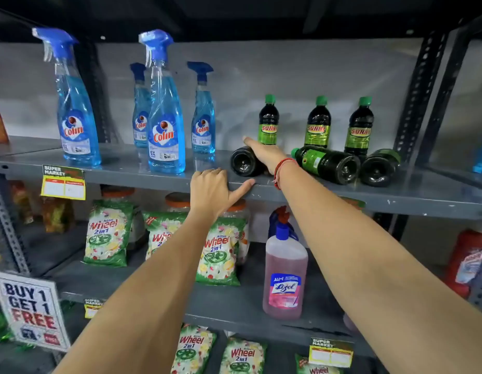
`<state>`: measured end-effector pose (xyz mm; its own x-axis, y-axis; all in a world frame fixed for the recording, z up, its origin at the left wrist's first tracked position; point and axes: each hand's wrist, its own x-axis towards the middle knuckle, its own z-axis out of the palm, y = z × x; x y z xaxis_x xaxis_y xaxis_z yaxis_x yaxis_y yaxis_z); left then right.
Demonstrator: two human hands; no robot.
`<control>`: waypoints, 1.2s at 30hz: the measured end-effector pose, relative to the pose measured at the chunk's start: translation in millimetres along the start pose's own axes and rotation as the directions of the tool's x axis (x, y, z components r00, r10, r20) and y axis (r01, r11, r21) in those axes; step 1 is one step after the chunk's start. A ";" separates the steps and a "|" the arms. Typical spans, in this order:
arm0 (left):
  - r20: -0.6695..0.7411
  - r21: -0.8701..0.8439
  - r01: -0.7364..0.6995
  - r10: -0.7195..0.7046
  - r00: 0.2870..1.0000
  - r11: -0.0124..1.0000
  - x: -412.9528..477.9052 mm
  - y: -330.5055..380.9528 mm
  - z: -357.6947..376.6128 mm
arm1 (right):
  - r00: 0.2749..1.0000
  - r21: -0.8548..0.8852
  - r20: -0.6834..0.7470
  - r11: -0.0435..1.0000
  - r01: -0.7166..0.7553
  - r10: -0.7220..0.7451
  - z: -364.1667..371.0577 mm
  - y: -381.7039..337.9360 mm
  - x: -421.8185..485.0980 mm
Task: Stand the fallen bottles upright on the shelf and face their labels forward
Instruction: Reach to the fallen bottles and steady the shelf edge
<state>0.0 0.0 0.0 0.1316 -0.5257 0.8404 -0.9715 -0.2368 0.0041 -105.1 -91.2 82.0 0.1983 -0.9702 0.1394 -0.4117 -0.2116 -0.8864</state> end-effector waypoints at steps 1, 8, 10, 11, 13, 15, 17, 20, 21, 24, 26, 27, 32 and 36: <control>-0.007 0.004 0.003 -0.003 1.000 1.000 -0.5 0.0 -2.1 | 0.999 0.030 0.043 0.999 -0.015 0.013 -2.8 -5.2 -5.5; -0.001 0.036 -0.008 0.008 1.000 0.999 0.8 -3.4 4.2 | 0.985 0.162 0.148 0.980 -0.116 0.093 -5.7 -10.4 -5.4; 0.002 0.025 -0.001 0.001 1.000 1.000 0.2 -2.9 2.4 | 0.980 0.207 0.157 0.966 -0.153 0.122 -6.7 -11.2 -7.8; 0.003 0.021 -0.003 0.003 1.000 1.000 -0.2 -2.3 1.5 | 0.980 0.234 0.151 0.959 -0.159 0.126 -7.1 -11.4 -10.2; 0.005 0.019 -0.005 0.005 1.000 1.000 -0.4 -1.8 0.7 | 0.985 0.274 0.127 0.951 -0.146 0.114 -6.4 -8.2 -9.9; 0.016 0.022 -0.002 0.001 1.000 1.000 -0.7 -1.4 -1.4 | 0.992 0.322 0.083 0.940 -0.114 0.092 -5.3 -4.8 -9.0; 0.029 0.016 0.001 -0.002 1.000 1.000 -0.6 -1.1 -1.2 | 0.997 0.288 -0.065 0.958 -0.016 0.036 -5.9 -2.6 -8.4; 0.029 0.004 -0.007 0.007 1.000 1.000 -1.3 -0.6 -2.7 | 0.955 0.068 -0.267 0.986 0.154 -0.131 -13.5 -1.3 -15.9; 0.032 0.002 -0.010 0.010 0.999 1.000 -1.3 -0.1 -3.2 | 0.937 0.000 -0.301 0.983 0.185 -0.176 -16.6 0.9 -18.5; 0.030 -0.004 -0.012 0.013 0.999 1.000 -1.0 0.6 -4.1 | 0.886 -0.180 -0.336 0.945 0.272 -0.319 -22.9 13.3 -21.5; 0.032 -0.004 -0.013 0.014 0.999 1.000 -1.5 0.5 -4.8 | 0.868 -0.271 -0.310 0.911 0.310 -0.387 -24.6 20.6 -22.3; 0.035 -0.001 -0.015 0.016 0.999 1.000 -1.7 0.7 -5.0 | 0.865 -0.290 -0.300 0.902 0.319 -0.402 -25.3 22.6 -21.3; 0.069 0.019 -0.046 0.045 0.997 0.999 -0.4 -0.3 -7.7 | 0.919 -0.137 -0.249 0.951 0.277 -0.304 -31.9 26.5 -14.9; 0.060 -0.028 -0.197 0.198 0.978 0.980 6.0 0.1 -9.6 | 0.970 0.136 -0.128 0.965 0.223 -0.206 -33.8 29.1 -6.3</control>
<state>-1.2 4.7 10.2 -0.0517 -0.6103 0.7905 -0.9837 -0.1056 -0.1458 -148.4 -95.2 70.3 0.1630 -0.9127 0.3746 -0.2320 -0.4045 -0.8846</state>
